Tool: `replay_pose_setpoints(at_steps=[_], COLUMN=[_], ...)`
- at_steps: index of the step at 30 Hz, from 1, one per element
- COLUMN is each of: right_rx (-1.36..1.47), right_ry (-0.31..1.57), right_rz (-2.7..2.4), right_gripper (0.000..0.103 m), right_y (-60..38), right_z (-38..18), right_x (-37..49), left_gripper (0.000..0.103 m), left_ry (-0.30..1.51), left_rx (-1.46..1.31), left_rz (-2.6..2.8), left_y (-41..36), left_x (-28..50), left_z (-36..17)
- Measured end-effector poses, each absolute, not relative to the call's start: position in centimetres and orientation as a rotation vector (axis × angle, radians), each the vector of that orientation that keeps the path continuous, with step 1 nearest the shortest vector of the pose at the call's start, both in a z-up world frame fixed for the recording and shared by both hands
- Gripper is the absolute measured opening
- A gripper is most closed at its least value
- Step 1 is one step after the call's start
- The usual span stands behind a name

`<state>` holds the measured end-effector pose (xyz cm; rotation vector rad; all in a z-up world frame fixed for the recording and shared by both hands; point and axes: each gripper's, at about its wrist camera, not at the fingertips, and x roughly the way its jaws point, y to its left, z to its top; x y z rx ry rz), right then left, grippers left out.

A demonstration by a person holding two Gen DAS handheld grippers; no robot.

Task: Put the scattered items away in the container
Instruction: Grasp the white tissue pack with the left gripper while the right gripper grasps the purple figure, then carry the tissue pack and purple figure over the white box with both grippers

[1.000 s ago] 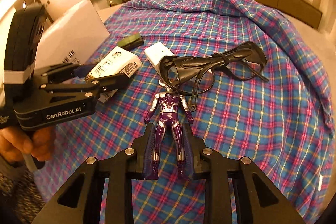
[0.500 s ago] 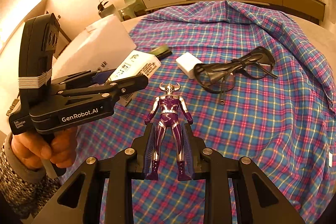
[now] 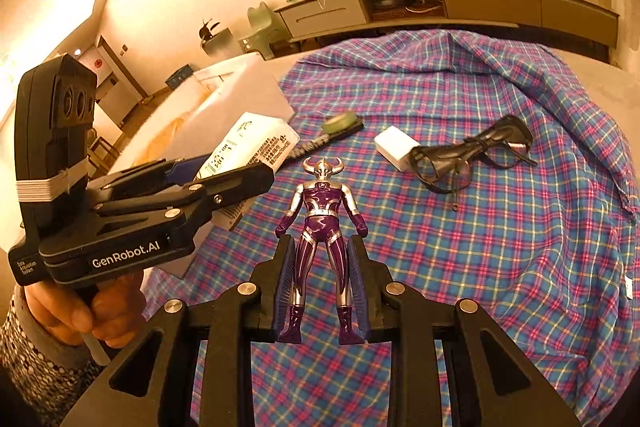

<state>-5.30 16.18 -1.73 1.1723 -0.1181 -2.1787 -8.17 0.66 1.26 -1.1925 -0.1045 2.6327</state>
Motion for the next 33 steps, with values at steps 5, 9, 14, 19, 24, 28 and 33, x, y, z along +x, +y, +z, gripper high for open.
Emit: replay_pose_setpoints(at_steps=[5,9,14,19,24,28,33], right_rx=[1.135,1.112,1.080,1.046,1.020,0.983,0.926], right_ry=[-0.117,-0.111,-0.101,-0.093,-0.086,-0.078,-0.029], right_rz=[-2.188,-2.195,-2.215,-2.230,-2.237,-2.238,-2.232], right_gripper=[0.028,0.028,0.028,0.028,0.028,0.028,0.028], right_y=[15.3,14.6,14.0,13.3,12.1,10.6,8.2], right_z=[-0.3,0.6,1.7,2.9,3.9,4.8,6.1], right_x=[-4.3,-3.5,-2.6,-1.7,-0.7,0.4,2.1], left_gripper=[0.053,0.053,0.053,0.053,0.053,0.053,0.053], left_ry=[-0.133,-0.152,-0.189,-0.215,-0.246,-0.281,-0.343], left_rx=[-1.157,-1.128,-1.084,-1.056,-1.019,-0.983,-0.951], left_rz=[2.655,2.670,2.689,2.706,2.722,2.738,2.761], left_y=[-0.5,-1.5,-2.9,-4.2,-5.9,-7.5,-10.2], left_x=[-6.9,-5.9,-4.6,-3.6,-2.4,-1.3,-0.1], left_z=[2.6,3.6,4.8,5.8,6.9,7.8,8.8])
